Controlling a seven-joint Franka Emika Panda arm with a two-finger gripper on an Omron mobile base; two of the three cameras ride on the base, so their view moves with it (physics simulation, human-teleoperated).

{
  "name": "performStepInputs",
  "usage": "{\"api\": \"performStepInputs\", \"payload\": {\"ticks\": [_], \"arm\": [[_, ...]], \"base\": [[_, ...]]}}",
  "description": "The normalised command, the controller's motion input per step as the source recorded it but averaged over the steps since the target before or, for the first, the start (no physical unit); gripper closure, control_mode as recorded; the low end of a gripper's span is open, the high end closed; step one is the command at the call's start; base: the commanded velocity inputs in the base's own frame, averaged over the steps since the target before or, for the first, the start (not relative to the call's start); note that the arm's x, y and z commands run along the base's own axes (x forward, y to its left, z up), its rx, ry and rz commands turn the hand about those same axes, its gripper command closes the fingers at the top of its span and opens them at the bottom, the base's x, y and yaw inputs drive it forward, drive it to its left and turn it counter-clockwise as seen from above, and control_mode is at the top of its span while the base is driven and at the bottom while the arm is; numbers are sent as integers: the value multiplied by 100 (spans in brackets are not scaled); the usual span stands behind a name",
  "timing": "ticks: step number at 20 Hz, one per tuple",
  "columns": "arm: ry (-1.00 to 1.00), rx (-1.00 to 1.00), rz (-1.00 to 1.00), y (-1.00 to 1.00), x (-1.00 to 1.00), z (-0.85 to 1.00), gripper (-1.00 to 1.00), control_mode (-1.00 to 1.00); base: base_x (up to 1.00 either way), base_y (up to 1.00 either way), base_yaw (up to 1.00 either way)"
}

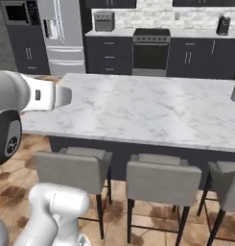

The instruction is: Get the candle and the wine from the cabinet and move them to the dining counter.

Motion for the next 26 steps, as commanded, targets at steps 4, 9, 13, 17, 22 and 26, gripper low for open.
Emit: {"api": "performStepInputs", "payload": {"ticks": [4, 9, 13, 17, 22, 26], "arm": [[0, 0, 0, 0, 0, 0, 100, 100], [0, 0, 0, 0, 0, 0, 100, 100], [0, 0, 0, 0, 0, 0, 100, 100], [0, 0, 0, 0, 0, 0, 100, 100], [0, 0, 0, 0, 0, 0, 100, 100], [0, 0, 0, -4, 3, -11, 100, -100]], "base": [[56, -96, 8], [77, -82, 0], [68, -70, -1], [62, -67, 0], [13, -30, 5], [0, 0, 0]]}}
